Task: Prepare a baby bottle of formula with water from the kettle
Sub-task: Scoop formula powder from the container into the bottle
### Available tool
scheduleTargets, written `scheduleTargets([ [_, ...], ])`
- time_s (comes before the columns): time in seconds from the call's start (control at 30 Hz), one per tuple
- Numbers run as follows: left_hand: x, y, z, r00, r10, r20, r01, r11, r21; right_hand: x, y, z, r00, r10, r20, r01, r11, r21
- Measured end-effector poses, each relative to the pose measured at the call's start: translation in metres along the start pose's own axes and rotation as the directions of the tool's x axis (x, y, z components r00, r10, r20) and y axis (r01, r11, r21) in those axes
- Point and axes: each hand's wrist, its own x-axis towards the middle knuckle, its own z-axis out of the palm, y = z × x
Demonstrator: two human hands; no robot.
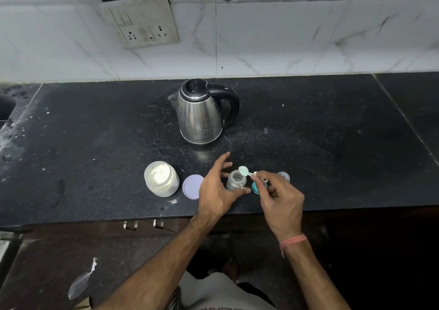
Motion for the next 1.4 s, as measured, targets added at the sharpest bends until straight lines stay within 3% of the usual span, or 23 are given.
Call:
scheduleTargets([
  [0.1, -0.004, 0.003, -0.004, 0.999, 0.018, -0.030, -0.019, 1.000, -0.003, 0.001, -0.007, 0.000, 0.964, 0.264, -0.021, -0.258, 0.955, 0.147],
  [0.17, -0.007, 0.006, -0.009, 0.999, 0.029, -0.034, -0.030, 1.000, -0.009, 0.001, -0.008, -0.001, 0.943, 0.333, -0.004, -0.327, 0.928, 0.177],
  [0.33, -0.014, 0.013, -0.039, 0.995, 0.086, -0.059, -0.086, 0.996, -0.002, 0.002, -0.011, 0.000, 0.961, 0.271, 0.051, -0.275, 0.951, 0.143],
  [0.5, -0.010, 0.018, -0.078, 0.944, 0.164, -0.285, -0.140, 0.985, 0.104, 0.013, -0.020, 0.018, 0.970, 0.223, 0.095, -0.236, 0.956, 0.172],
  [0.57, -0.009, 0.015, -0.094, 0.904, 0.164, -0.395, -0.090, 0.975, 0.201, 0.017, -0.026, 0.030, 0.971, 0.199, 0.130, -0.224, 0.950, 0.217],
  [0.67, -0.011, 0.004, -0.111, 0.840, 0.064, -0.538, 0.117, 0.948, 0.296, 0.025, -0.044, 0.048, 0.967, 0.178, 0.183, -0.223, 0.937, 0.270],
  [0.77, -0.013, -0.014, -0.126, 0.833, -0.078, -0.548, 0.232, 0.948, 0.219, 0.034, -0.064, 0.070, 0.962, 0.100, 0.252, -0.173, 0.943, 0.286],
  [0.9, -0.011, -0.043, -0.147, 0.872, -0.178, -0.456, 0.257, 0.959, 0.119, 0.046, -0.087, 0.104, 0.939, -0.003, 0.344, -0.112, 0.943, 0.313],
  [1.07, -0.013, -0.052, -0.149, 0.868, -0.240, -0.435, 0.246, 0.968, -0.044, 0.052, -0.108, 0.142, 0.876, -0.107, 0.469, -0.021, 0.965, 0.260],
  [1.23, -0.016, -0.051, -0.146, 0.858, -0.254, -0.447, 0.228, 0.967, -0.112, 0.054, -0.118, 0.160, 0.796, -0.219, 0.564, 0.212, 0.974, 0.080],
  [1.4, -0.018, -0.048, -0.150, 0.871, -0.237, -0.430, 0.204, 0.971, -0.122, 0.056, -0.124, 0.170, 0.684, -0.210, 0.699, 0.349, 0.935, -0.061],
])
